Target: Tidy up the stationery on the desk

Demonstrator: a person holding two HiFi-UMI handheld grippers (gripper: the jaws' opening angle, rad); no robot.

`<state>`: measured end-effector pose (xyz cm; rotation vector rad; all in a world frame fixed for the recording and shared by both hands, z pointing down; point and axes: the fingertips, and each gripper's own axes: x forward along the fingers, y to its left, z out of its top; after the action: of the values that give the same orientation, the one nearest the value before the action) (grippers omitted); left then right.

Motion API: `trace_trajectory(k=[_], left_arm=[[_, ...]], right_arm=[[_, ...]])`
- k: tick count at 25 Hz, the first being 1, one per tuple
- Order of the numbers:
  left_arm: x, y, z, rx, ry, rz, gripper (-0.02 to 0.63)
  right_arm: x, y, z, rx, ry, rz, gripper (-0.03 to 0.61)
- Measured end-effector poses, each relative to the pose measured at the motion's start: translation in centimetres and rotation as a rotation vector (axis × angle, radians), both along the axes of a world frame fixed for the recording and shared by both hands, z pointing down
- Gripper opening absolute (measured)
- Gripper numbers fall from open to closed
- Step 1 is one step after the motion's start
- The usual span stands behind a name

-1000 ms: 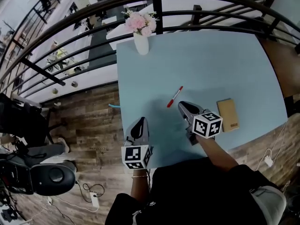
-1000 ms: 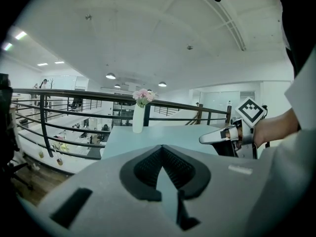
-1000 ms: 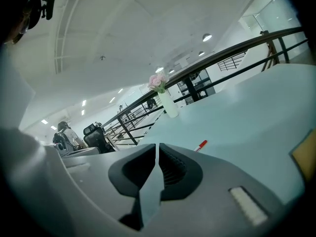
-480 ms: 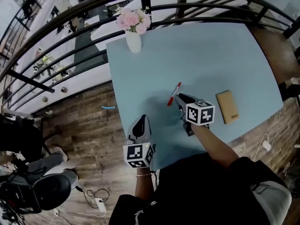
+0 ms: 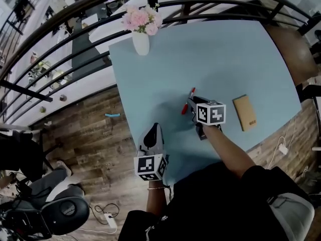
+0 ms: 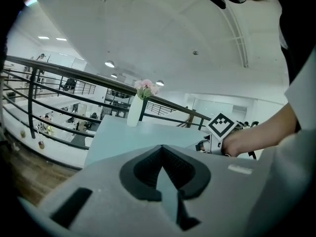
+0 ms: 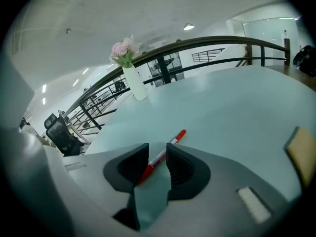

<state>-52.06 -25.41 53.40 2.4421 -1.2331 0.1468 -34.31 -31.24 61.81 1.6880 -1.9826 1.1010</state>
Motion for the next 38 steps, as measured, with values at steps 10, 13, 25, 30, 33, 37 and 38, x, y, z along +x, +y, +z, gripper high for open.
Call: trace_trajectory(k=[10,13,25,30,33,37,38], left_arm=[[0.0,-1.0,0.7,-0.051,0.041,0.003,-0.003],[-0.4,-1.3,0.8,-0.063,0.057,-0.018,-0.003],[-1.1,-1.2,1.3,-0.088,0.066,-0.045,-0.003],[-1.0,-1.2,0.8,-0.085,0.059,-0.035,-0.003],[-1.1,-1.0,0.6,-0.075,0.052,-0.033,-0.003],[-1.0,-0.4,0.2,-0.065,0.043,-0.037,-0.003],[-1.0,-0.3,0.0,-0.063,0.042,-0.036,-0.003]], right_arm=[[0.6,-1.6,1.7,-0.084,0.051,0.053,0.124],[0.8,-1.7,1.7,-0.093,0.095,0.051,0.107],[0.6,-1.9,2.1,-0.078,0.151,0.004,0.048],[0.2,-1.8,1.5,-0.062,0.129,-0.002,0.048],[0.2,-1.6,1.0,-0.040,0.114,0.002,0.046],[0.1,-0.9,-0.1,-0.013,0.086,-0.001,0.046],[0.0,-0.8,-0.4,-0.006,0.081,-0.005,0.048]])
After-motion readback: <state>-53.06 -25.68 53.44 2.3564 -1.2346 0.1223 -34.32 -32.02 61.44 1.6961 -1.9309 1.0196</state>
